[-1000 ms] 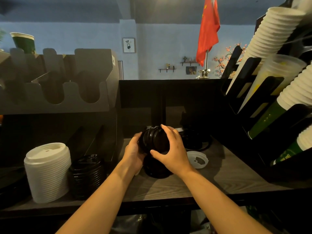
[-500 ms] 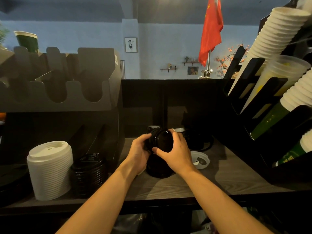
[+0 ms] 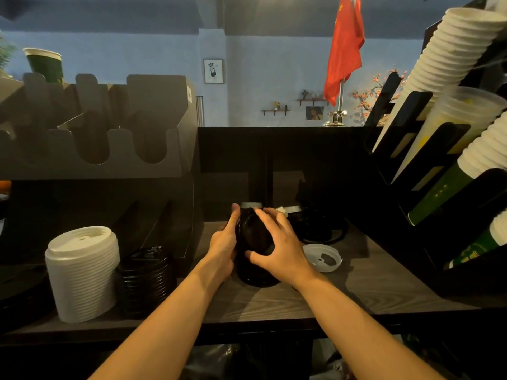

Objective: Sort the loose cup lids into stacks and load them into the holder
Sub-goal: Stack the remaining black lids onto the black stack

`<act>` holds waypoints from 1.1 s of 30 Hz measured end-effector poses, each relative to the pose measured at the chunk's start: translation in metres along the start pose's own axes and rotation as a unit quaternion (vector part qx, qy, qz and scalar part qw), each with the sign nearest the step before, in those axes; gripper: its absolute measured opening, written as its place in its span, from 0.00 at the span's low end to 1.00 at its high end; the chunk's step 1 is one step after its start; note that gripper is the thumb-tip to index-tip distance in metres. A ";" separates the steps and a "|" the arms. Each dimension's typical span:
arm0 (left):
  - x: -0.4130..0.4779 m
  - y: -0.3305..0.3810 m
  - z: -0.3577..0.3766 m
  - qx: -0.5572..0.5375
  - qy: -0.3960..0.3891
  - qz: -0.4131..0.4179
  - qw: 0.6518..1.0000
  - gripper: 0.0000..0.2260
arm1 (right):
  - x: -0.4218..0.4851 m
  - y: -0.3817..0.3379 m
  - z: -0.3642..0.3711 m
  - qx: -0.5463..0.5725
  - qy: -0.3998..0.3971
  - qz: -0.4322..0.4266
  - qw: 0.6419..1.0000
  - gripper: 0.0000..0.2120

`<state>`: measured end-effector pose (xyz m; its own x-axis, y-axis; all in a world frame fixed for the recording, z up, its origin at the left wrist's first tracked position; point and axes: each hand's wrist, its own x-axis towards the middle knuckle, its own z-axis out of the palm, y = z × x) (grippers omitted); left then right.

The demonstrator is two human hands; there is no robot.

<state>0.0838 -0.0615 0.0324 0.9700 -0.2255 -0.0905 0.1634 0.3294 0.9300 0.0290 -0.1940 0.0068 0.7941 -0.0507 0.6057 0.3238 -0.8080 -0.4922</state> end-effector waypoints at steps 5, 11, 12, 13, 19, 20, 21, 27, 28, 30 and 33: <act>-0.001 -0.002 0.001 -0.107 -0.072 -0.009 0.992 0.21 | 0.001 0.001 0.000 -0.047 0.020 -0.029 0.998 0.44; -0.004 -0.002 0.002 -0.113 -0.100 -0.013 0.988 0.18 | 0.000 -0.001 -0.003 -0.076 0.031 -0.049 0.995 0.43; -0.005 -0.001 0.003 -0.109 -0.101 -0.017 0.989 0.18 | -0.001 -0.002 -0.003 -0.073 0.026 -0.050 0.996 0.43; -0.005 -0.001 0.003 -0.104 -0.104 -0.021 0.989 0.19 | -0.001 -0.002 -0.003 -0.069 0.022 -0.048 0.996 0.43; 0.001 -0.003 -0.003 -0.129 -0.119 -0.003 0.985 0.19 | 0.000 0.000 -0.005 -0.067 0.042 -0.038 0.996 0.42; 0.000 -0.003 -0.004 -0.129 -0.119 -0.001 0.984 0.18 | 0.000 0.000 -0.005 -0.074 0.043 -0.039 0.996 0.42; 0.001 -0.003 -0.004 -0.124 -0.121 -0.002 0.985 0.18 | 0.000 -0.001 -0.005 -0.085 0.043 -0.040 0.995 0.42; -0.002 -0.002 -0.004 -0.076 -0.146 0.004 0.986 0.17 | -0.001 -0.002 -0.006 -0.137 0.061 -0.043 0.988 0.43; -0.002 -0.002 -0.003 -0.072 -0.150 0.010 0.986 0.17 | -0.001 -0.003 -0.005 -0.135 0.065 -0.041 0.988 0.43; -0.004 -0.002 -0.002 -0.058 -0.153 0.012 0.986 0.17 | -0.001 -0.003 -0.004 -0.126 0.064 -0.030 0.989 0.43; -0.006 -0.002 -0.002 -0.051 -0.150 0.003 0.987 0.18 | -0.001 -0.002 -0.003 -0.110 0.054 -0.006 0.992 0.43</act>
<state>0.0780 -0.0594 0.0303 0.8768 -0.4794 0.0377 0.1902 0.4177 0.8885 0.0263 -0.1935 0.0092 0.7268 -0.0926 0.6806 0.2043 -0.9169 -0.3430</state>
